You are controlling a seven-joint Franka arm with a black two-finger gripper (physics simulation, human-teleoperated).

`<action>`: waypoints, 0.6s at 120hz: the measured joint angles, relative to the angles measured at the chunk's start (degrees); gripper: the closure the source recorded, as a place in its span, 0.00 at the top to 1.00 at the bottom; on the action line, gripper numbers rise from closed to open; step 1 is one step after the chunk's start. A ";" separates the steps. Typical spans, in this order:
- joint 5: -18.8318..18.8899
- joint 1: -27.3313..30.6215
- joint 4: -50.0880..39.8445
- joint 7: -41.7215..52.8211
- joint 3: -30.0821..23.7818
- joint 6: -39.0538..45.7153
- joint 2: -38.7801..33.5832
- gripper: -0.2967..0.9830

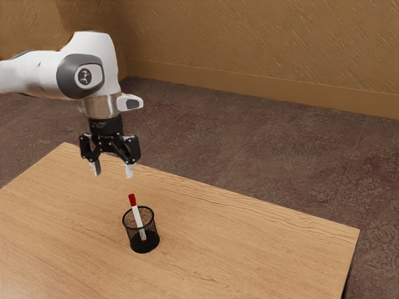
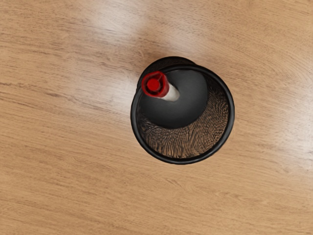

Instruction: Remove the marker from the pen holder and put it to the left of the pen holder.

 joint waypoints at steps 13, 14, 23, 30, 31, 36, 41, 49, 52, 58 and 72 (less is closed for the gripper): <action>-2.24 -2.70 -4.09 -3.20 -0.80 5.09 -0.53 0.72; -2.38 -2.90 -4.35 -3.43 -0.84 5.40 -0.55 0.72; -3.27 -3.85 -6.44 -5.40 -1.01 7.92 -0.60 0.71; -3.70 -3.65 -7.73 -6.77 -1.05 9.51 -0.55 0.71; -3.75 -3.59 -7.86 -6.95 -1.05 9.70 -0.54 0.71; -4.05 -3.25 -8.47 -7.84 -1.06 10.59 -0.51 0.71; -4.35 -2.97 -9.27 -8.67 -1.07 11.56 -0.53 0.71; -5.30 -2.70 -10.90 -9.90 -1.00 12.97 -0.55 0.71; -5.68 -2.58 -11.68 -10.34 -0.95 13.59 -0.55 0.71; -6.23 -2.31 -12.69 -11.18 -0.85 14.72 -0.38 0.71; -6.92 -2.10 -14.20 -12.08 0.01 18.23 1.09 0.71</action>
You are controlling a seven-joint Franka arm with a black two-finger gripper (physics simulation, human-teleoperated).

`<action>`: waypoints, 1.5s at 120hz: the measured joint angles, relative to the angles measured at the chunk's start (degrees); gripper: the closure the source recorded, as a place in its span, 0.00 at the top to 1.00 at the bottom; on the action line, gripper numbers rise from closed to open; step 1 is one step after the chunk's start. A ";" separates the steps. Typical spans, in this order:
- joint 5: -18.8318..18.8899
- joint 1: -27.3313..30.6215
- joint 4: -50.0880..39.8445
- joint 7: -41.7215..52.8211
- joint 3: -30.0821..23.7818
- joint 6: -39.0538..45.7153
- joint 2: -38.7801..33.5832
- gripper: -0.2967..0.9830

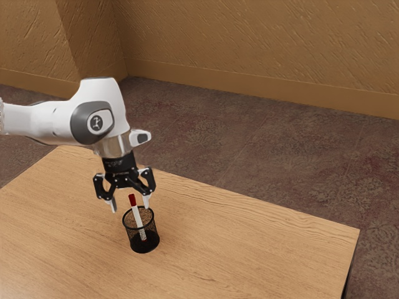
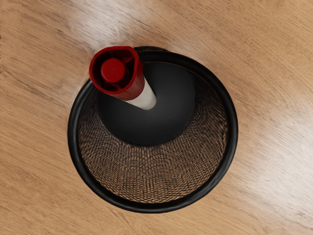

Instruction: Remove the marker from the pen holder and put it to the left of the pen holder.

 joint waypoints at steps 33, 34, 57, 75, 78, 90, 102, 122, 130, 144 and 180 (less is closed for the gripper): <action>-0.76 3.37 -1.31 1.97 1.56 5.52 3.53 0.70; -0.82 3.52 -1.28 2.03 1.56 5.69 3.65 0.70; -1.52 4.48 0.00 3.22 1.15 8.81 4.93 0.69; -2.09 0.46 -0.69 3.92 1.02 9.60 4.80 0.69; -2.14 -0.27 -0.79 4.02 1.02 9.64 4.76 0.69; -2.27 -2.41 -0.92 4.51 1.15 9.75 4.61 0.69; -2.33 -2.68 -0.56 5.18 1.44 9.90 4.86 0.69; -2.36 0.53 -0.33 6.09 2.05 10.01 5.21 0.69; -2.37 1.74 1.25 6.47 2.08 10.07 6.63 0.69; -2.39 1.02 2.12 7.10 2.08 10.16 7.96 0.69; -2.67 0.67 2.10 8.71 2.14 9.94 7.42 0.57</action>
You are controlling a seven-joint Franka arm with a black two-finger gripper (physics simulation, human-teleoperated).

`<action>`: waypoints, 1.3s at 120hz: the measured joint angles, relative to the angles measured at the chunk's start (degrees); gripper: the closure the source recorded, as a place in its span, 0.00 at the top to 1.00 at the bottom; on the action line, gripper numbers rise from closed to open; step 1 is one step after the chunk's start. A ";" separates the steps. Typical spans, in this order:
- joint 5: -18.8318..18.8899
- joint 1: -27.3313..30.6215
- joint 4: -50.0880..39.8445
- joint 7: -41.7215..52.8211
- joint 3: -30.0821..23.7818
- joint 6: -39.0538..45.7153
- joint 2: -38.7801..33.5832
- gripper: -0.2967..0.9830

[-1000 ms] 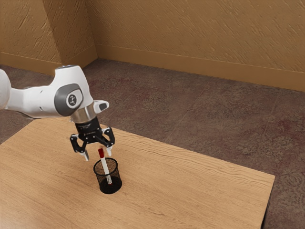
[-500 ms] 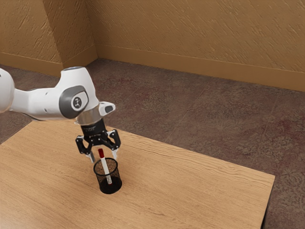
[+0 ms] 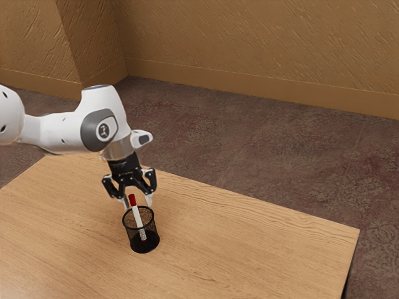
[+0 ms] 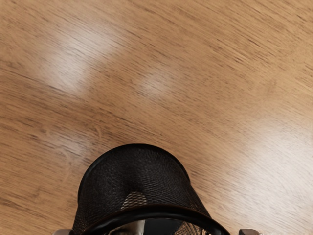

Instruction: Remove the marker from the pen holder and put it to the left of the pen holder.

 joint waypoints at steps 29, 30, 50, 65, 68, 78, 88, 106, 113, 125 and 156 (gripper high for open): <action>0.00 0.08 -0.28 1.58 0.23 -1.07 -0.50 0.36; 0.00 0.07 -0.25 1.62 0.27 -1.10 -0.52 0.35; 0.01 0.28 -0.10 2.40 0.78 -1.51 -0.69 0.28; 0.02 0.30 0.07 2.85 0.82 -1.79 -1.05 0.26; 0.02 0.29 0.09 2.93 0.80 -1.83 -1.08 0.26; 0.04 0.17 0.04 3.16 0.81 -1.95 -1.14 0.25; 0.10 0.10 0.03 3.32 0.79 -2.03 -1.19 0.23; 0.53 -0.23 -0.28 3.35 0.97 -2.89 -4.70 0.21; 1.31 -0.53 -0.38 3.30 1.13 -3.95 -7.98 0.20; 3.47 -0.39 -0.39 3.12 2.09 -6.79 -14.51 0.19; 10.33 5.12 -0.76 2.89 10.16 -19.44 -21.05 0.18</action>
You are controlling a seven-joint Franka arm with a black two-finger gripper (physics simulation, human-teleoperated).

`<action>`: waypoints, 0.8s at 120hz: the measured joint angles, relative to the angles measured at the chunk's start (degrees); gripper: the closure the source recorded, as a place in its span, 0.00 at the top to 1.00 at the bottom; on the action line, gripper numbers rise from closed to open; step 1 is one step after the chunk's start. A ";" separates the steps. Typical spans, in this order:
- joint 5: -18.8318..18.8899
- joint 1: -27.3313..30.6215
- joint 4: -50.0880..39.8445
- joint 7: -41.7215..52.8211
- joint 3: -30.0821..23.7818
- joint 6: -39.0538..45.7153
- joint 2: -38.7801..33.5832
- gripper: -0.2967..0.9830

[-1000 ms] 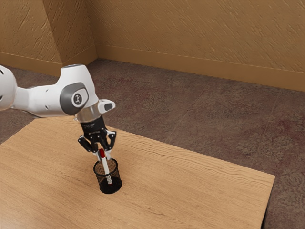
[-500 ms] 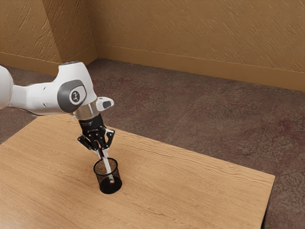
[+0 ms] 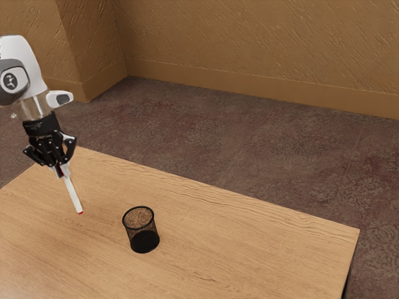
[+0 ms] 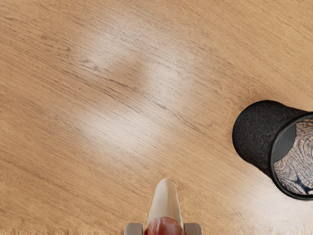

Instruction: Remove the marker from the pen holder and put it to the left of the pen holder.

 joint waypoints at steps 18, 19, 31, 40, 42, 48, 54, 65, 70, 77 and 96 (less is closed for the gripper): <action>1.66 0.02 -0.82 -0.95 0.13 -12.37 1.32 0.17; 1.68 0.02 -0.85 -1.02 0.13 -13.07 1.58 0.17; 1.47 0.00 -0.57 -1.72 0.14 -21.97 5.15 0.17; 1.04 -0.01 0.06 -2.14 0.20 -27.43 7.57 0.20; 0.76 0.00 0.31 -2.25 0.21 -28.37 8.06 0.23; -0.06 0.02 0.92 -2.57 0.23 -30.72 9.29 0.32; -0.63 0.01 1.22 -2.96 0.23 -32.58 9.85 0.41; -1.29 -0.02 1.71 -3.60 0.16 -35.02 10.01 0.53; -1.52 -0.01 1.89 -3.86 0.06 -35.82 9.92 0.57; -1.67 0.00 2.98 -4.15 -0.63 -35.75 9.73 0.61; 0.54 -1.04 5.94 -1.19 -6.82 -20.49 8.76 0.69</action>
